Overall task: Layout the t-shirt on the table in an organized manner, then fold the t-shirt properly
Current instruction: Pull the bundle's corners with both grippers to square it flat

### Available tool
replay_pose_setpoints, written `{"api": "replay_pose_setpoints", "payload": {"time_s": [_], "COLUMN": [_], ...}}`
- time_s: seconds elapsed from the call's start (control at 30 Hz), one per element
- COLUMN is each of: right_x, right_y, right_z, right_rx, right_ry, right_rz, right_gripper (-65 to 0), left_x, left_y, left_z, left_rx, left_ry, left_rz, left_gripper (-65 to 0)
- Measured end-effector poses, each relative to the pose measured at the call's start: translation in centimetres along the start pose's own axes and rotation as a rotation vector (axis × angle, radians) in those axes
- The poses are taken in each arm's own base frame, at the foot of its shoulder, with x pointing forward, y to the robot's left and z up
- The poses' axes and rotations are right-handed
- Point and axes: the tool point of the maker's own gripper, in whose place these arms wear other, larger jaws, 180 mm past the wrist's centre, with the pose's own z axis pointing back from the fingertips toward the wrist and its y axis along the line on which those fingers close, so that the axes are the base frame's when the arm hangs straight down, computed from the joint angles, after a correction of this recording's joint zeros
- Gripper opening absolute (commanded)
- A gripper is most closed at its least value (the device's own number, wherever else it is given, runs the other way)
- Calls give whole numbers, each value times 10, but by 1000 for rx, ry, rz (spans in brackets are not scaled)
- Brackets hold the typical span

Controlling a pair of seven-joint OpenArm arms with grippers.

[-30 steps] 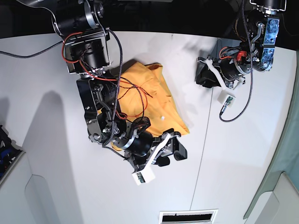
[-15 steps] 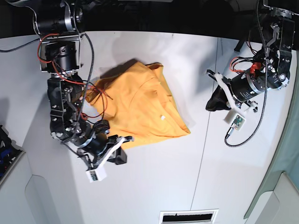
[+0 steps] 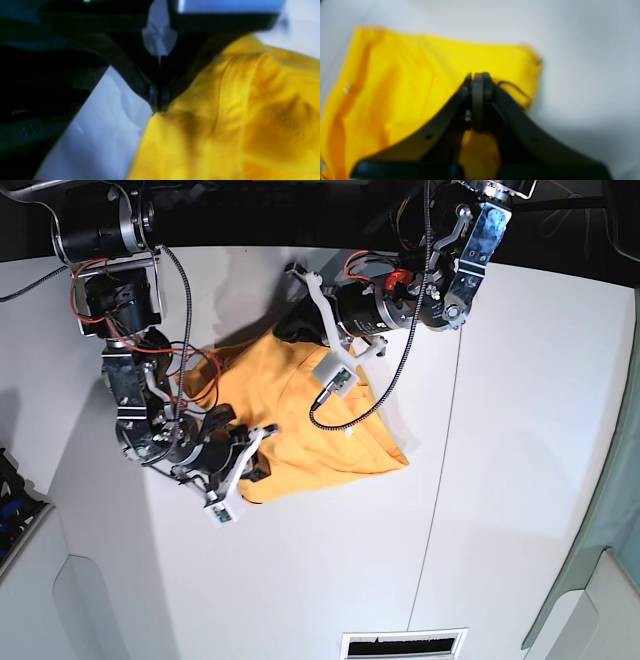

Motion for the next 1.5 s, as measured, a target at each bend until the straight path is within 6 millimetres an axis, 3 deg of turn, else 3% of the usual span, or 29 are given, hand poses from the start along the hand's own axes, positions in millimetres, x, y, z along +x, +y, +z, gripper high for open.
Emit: {"api": "replay_pose_setpoints", "payload": {"time_s": [0.1, 0.3, 0.4, 0.63, 0.77, 0.93, 1.07, 1.3, 1.4, 1.5], "right_x": [-19, -35, -46, -78, -95, -113, -109, -108, -98, -84], "right_y": [3, -43, -42, 8, 41, 87, 107, 98, 80, 56], "right_z": [-2, 23, 28, 47, 66, 77, 79, 83, 90, 102], "right_rx": [13, -36, -19, 62, 107, 166, 196, 170, 123, 61], "right_ry": [52, 74, 105, 83, 55, 52, 26, 13, -23, -76], "right_rz": [49, -10, -51, -77, -94, -121, -138, -152, -170, -182], "right_gripper": [-650, -650, -650, -650, -650, -650, -650, -650, -650, -650], "left_x": [-10, -16, -16, 6, 18, 16, 18, 19, 25, 38], "left_y": [19, 52, 79, 136, 148, 155, 162, 168, 187, 186], "left_z": [-5, -6, 8, 41, 45, 51, 57, 65, 88, 102], "left_rx": [58, 124, 169, 306, 348, 363, 381, 407, 497, 523], "left_ry": [45, 75, 83, 112, 132, 134, 137, 146, 146, 112], "left_rz": [19, 44, 50, -37, -76, -82, -91, -100, -116, -144], "left_gripper": [-650, -650, -650, -650, -650, -650, -650, -650, -650, -650]}}
